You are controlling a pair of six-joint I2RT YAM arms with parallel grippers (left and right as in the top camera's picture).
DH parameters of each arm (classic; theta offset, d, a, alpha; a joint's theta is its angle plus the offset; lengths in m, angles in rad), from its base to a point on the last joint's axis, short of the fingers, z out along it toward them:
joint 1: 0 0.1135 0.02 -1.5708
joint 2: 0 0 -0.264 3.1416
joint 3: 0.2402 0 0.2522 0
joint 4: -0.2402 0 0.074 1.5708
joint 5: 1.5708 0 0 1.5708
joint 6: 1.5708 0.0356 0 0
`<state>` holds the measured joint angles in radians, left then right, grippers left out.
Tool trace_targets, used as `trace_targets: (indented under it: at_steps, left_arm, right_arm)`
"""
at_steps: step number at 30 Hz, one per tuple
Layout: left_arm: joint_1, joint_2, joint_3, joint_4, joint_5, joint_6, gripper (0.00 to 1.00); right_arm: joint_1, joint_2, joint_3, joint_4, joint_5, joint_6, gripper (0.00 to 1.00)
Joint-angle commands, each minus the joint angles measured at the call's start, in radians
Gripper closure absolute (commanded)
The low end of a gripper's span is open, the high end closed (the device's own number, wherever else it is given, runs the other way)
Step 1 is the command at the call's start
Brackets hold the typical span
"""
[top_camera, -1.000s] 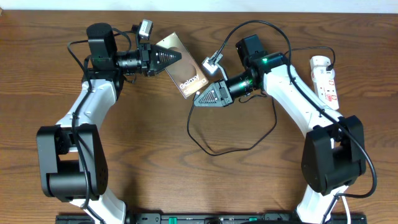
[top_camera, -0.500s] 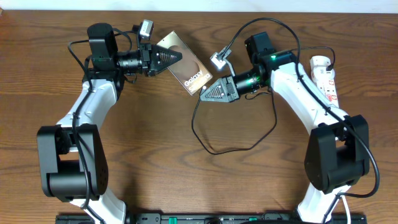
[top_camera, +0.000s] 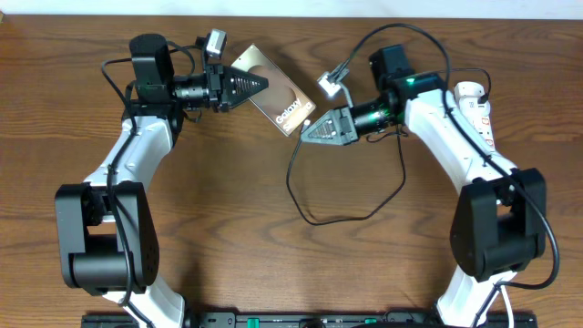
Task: Plug charger to phone and switch on socket
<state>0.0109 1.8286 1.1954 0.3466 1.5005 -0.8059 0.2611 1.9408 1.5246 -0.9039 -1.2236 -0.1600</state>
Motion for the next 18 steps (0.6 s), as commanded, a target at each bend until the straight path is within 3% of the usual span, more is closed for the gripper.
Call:
trace_targets:
  at_steps: [1, 12, 18]
  left_arm:
    - [-0.005, -0.029, -0.003, 0.006, 0.071, 0.033, 0.93]
    - [-0.006, 0.014, -0.030, 0.006, 0.071, 0.055, 0.93]
    - [-0.006, 0.064, -0.079, 0.006, 0.070, 0.074, 0.93]
  right_arm:
    - [-0.048, 0.009, 0.010, -0.008, 0.078, 0.025, 0.99]
    - [-0.035, 0.009, 0.009, -0.006, 0.580, 0.171, 0.99]
    - [-0.008, 0.011, -0.001, -0.004, 0.713, 0.201, 0.99]
